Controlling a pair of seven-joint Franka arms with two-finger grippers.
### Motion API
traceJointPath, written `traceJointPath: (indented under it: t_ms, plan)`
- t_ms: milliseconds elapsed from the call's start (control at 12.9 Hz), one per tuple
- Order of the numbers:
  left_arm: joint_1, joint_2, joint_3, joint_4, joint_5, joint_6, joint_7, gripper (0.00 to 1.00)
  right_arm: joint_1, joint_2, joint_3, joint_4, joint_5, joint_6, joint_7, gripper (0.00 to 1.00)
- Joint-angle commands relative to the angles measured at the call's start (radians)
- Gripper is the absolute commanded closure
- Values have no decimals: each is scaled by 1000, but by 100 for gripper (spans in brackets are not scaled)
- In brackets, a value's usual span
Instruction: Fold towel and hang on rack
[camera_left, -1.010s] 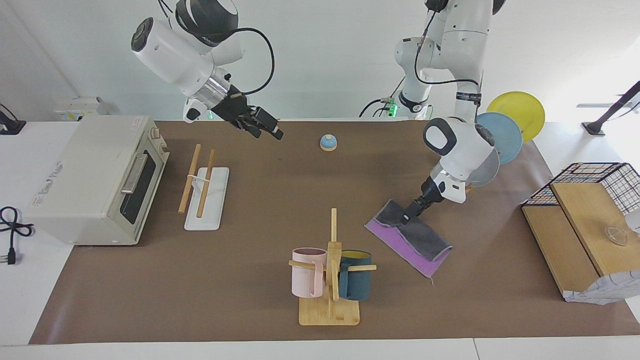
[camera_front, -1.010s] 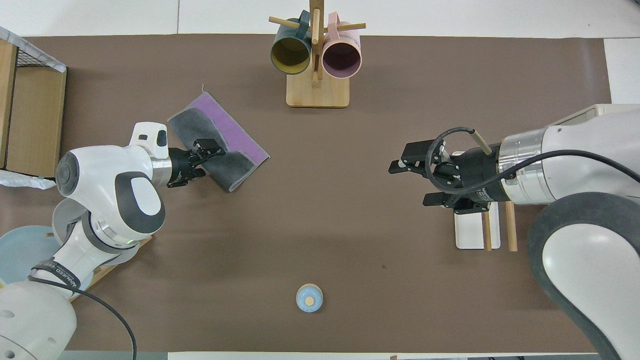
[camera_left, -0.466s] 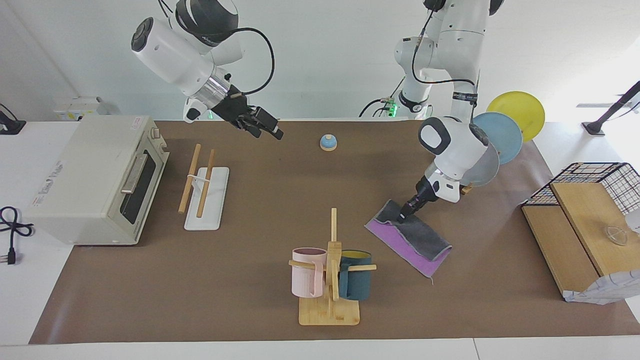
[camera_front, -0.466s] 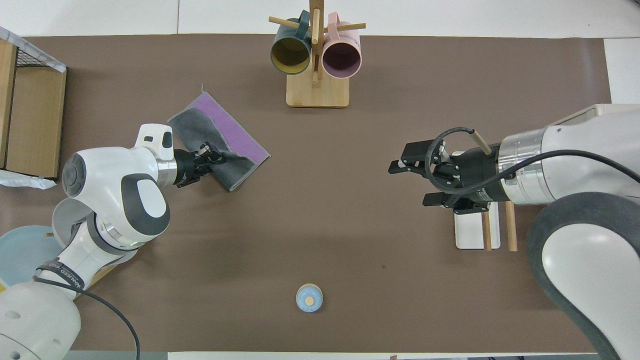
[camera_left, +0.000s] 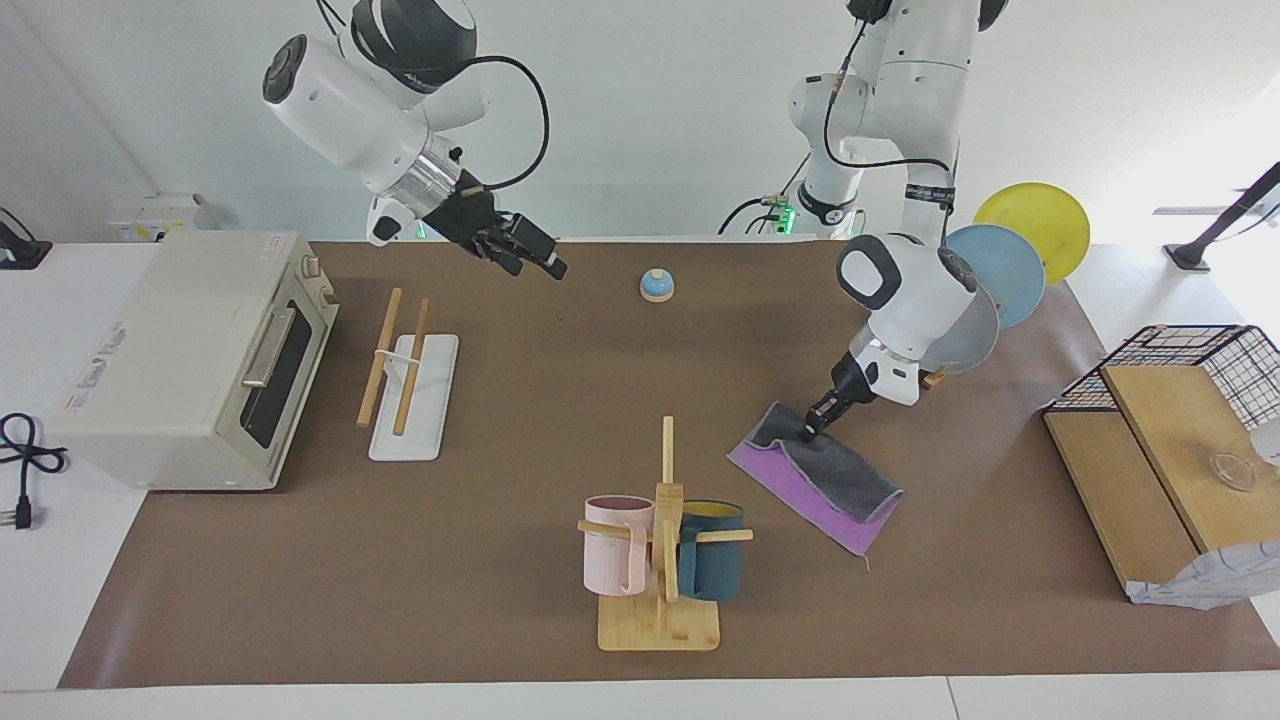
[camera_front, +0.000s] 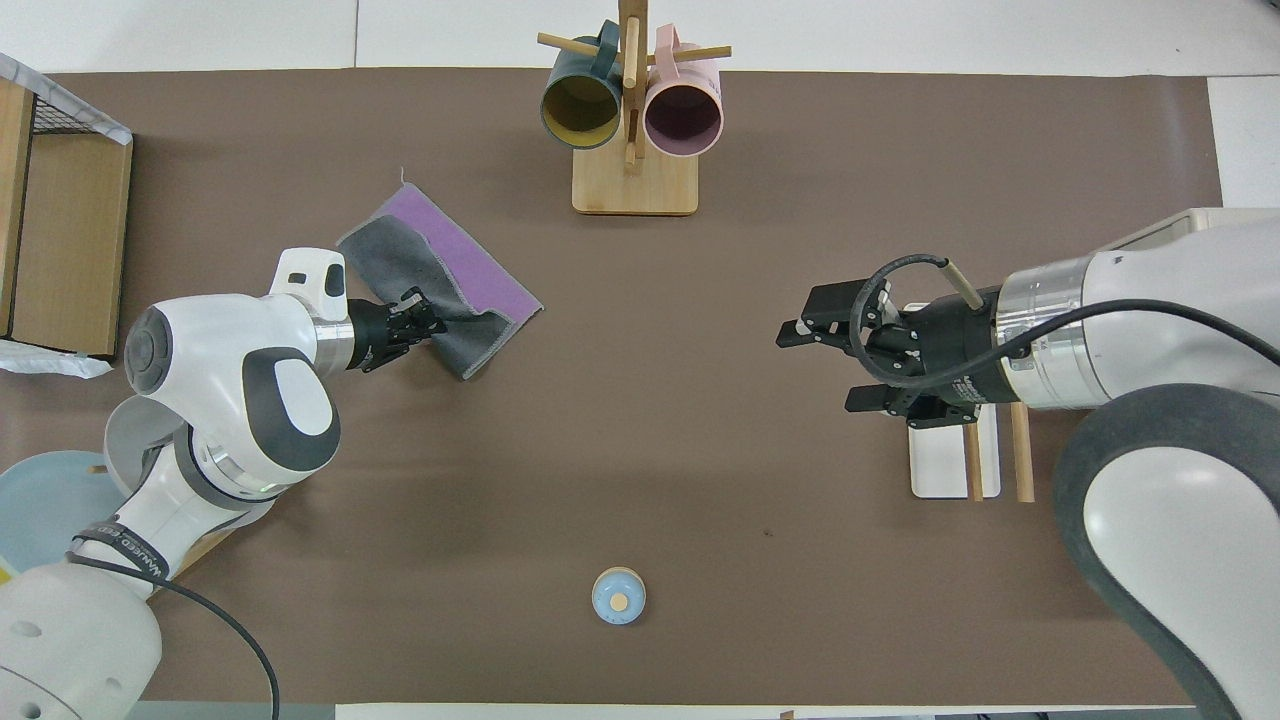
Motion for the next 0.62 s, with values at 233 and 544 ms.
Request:
traceJointPath:
  t_ms: [233,544]
  plan:
    - [1,-20,9,13,-20,-38,-23,100,64,-22,0,-27,71,113,221,0]
    - [6,-26,29,157,43,-214,-268,100,113,-22,0,-40,93,175,290,0]
